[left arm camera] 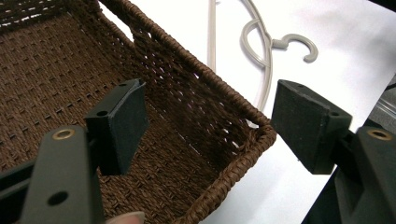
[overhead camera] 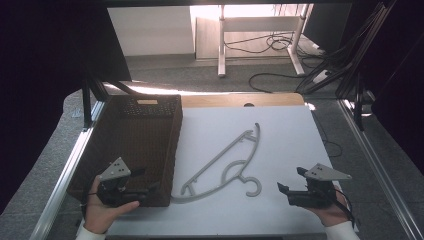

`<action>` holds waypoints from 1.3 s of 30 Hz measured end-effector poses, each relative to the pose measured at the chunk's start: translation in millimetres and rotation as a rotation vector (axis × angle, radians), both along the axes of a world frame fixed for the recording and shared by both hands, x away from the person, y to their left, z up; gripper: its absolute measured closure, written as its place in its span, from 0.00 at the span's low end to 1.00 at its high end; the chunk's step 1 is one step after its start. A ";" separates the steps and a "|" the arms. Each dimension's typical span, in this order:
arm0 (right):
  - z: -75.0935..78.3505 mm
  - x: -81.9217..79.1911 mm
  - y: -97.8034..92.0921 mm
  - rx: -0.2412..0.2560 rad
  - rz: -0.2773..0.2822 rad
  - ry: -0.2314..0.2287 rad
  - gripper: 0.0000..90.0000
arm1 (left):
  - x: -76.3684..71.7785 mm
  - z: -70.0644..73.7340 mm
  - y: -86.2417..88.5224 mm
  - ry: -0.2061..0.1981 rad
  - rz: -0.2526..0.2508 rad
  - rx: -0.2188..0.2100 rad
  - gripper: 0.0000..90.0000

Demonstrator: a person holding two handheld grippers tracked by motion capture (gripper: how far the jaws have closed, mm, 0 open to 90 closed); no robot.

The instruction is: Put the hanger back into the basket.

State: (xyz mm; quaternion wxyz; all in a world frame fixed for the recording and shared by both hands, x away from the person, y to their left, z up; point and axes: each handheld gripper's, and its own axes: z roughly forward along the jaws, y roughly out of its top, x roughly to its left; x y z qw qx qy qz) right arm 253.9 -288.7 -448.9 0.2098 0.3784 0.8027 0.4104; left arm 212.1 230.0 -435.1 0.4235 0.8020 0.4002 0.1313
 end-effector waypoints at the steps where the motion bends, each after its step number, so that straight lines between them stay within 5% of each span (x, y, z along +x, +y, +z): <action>1: 0.0 0.1 -0.4 0.000 0.000 0.001 0.17 | 0.0 0.0 0.0 0.000 0.000 0.000 0.29; 12: -4.2 -0.7 0.5 -0.049 0.002 -0.006 0.16 | -0.9 0.7 0.3 0.002 0.012 0.005 0.30; 39: -8.5 1.5 -1.5 -0.057 -0.001 0.014 0.16 | -1.4 8.2 -7.0 -0.002 -0.001 0.004 0.34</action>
